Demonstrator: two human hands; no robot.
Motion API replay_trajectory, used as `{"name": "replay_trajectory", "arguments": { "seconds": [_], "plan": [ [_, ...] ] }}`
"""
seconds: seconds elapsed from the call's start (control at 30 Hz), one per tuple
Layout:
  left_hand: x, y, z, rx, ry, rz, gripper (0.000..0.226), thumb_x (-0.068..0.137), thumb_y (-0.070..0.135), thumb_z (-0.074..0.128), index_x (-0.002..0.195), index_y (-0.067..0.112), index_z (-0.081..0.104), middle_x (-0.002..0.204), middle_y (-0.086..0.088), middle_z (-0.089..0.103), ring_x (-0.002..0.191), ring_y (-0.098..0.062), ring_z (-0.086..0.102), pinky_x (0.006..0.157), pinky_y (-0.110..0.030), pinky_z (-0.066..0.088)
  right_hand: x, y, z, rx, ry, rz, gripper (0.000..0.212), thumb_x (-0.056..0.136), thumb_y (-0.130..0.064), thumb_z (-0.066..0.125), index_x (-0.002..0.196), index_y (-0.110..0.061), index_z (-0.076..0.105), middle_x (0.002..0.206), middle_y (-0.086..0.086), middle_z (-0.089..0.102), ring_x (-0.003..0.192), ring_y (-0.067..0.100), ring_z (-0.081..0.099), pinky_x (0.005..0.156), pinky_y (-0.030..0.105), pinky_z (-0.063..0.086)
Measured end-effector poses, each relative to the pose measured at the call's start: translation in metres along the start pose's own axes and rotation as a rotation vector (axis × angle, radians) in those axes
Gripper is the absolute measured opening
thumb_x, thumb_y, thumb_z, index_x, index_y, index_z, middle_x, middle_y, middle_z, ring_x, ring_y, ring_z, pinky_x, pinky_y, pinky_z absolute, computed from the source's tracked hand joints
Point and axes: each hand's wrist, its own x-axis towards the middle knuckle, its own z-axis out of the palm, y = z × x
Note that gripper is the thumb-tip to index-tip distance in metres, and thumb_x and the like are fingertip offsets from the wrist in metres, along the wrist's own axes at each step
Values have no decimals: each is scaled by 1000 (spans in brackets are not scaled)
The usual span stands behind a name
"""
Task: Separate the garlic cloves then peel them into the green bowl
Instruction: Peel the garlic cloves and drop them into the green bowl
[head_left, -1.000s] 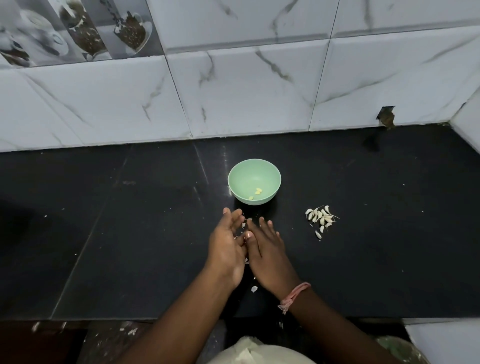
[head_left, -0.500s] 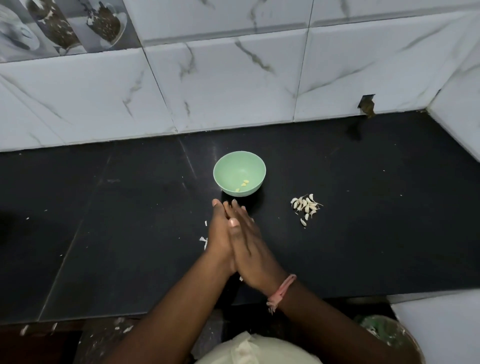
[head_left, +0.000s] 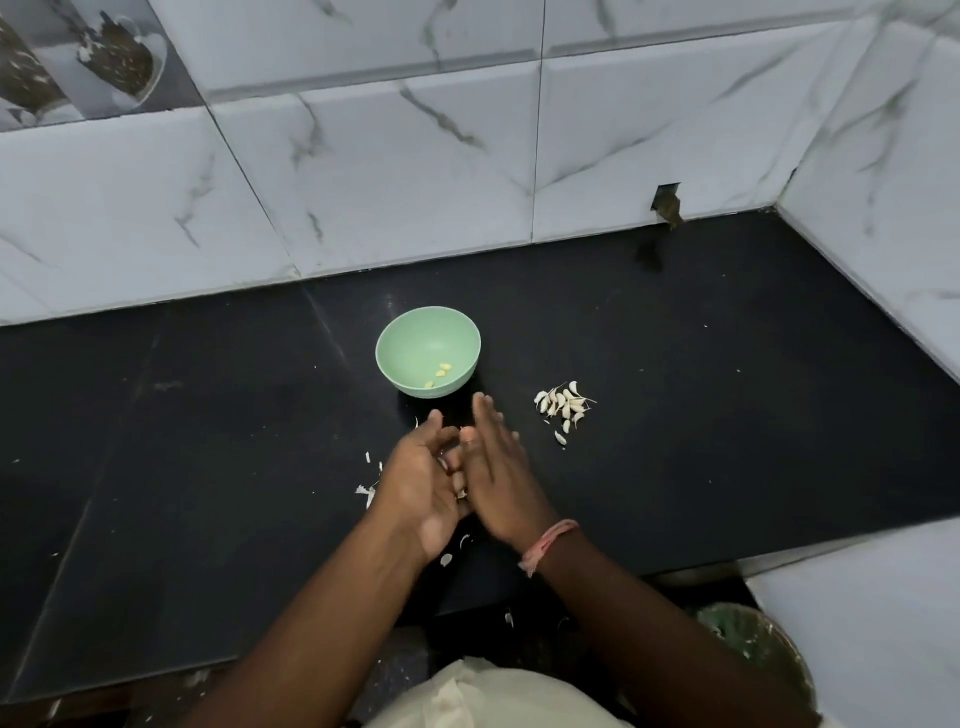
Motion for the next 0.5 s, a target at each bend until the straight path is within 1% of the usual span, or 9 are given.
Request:
{"name": "replay_trajectory", "arguments": {
  "seconds": [0.03,0.07,0.13,0.17,0.23,0.33,0.4,0.47,0.5],
  "plan": [
    [5,0,-4,45,49,22,15,103,28,53,104,16,62,91,-4,75,82,-18,71,86,-39,54,5,7,-5,2,71,40,64,107,-47,21,162,-15,21,169,4,20,157,15,13,128,41,10],
    [7,0,-6,62,96,65,6,102,16,56,105,15,61,93,-5,75,80,-17,73,86,-40,55,9,12,-11,6,175,70,65,105,-48,25,157,-11,35,163,9,36,152,22,29,124,42,21],
    [14,-3,-10,65,194,153,15,95,-2,62,107,8,61,99,-12,74,72,-17,75,80,-36,61,18,24,-23,-80,374,106,49,102,-43,40,135,-12,60,137,10,61,131,30,53,108,45,39],
    [17,-5,-12,76,234,186,17,92,-5,65,106,4,62,95,-14,73,63,-15,74,74,-32,63,22,30,-31,-175,428,145,36,101,-37,48,124,-16,66,127,7,64,122,31,57,101,45,41],
    [22,-7,-16,112,283,239,21,87,-7,71,106,-2,64,79,-11,68,46,-10,62,68,-27,63,25,40,-46,-353,453,229,19,98,-29,57,110,-22,69,118,4,64,114,31,57,94,44,41],
    [30,-13,-19,145,319,274,20,84,0,79,98,-4,65,73,-11,65,39,-8,44,60,-25,61,26,56,-66,-463,451,338,18,95,-28,60,110,-22,70,118,7,62,113,33,53,95,45,38],
    [31,-19,-17,163,312,269,14,88,4,77,91,-1,64,80,-14,69,38,-6,44,58,-24,61,30,64,-69,-515,409,344,21,95,-32,61,110,-22,71,119,6,62,113,33,52,95,44,39],
    [33,-23,-13,196,307,241,2,95,0,66,94,2,66,89,-15,70,44,-7,52,57,-24,61,33,68,-70,-527,377,324,21,95,-34,61,109,-22,72,118,5,64,113,32,52,94,42,39],
    [34,-26,-12,215,310,223,9,97,-3,60,98,3,67,91,-14,69,49,-10,56,56,-25,61,35,70,-71,-514,376,322,20,96,-32,60,108,-22,72,117,5,64,113,32,52,94,42,40]
  ]
}}
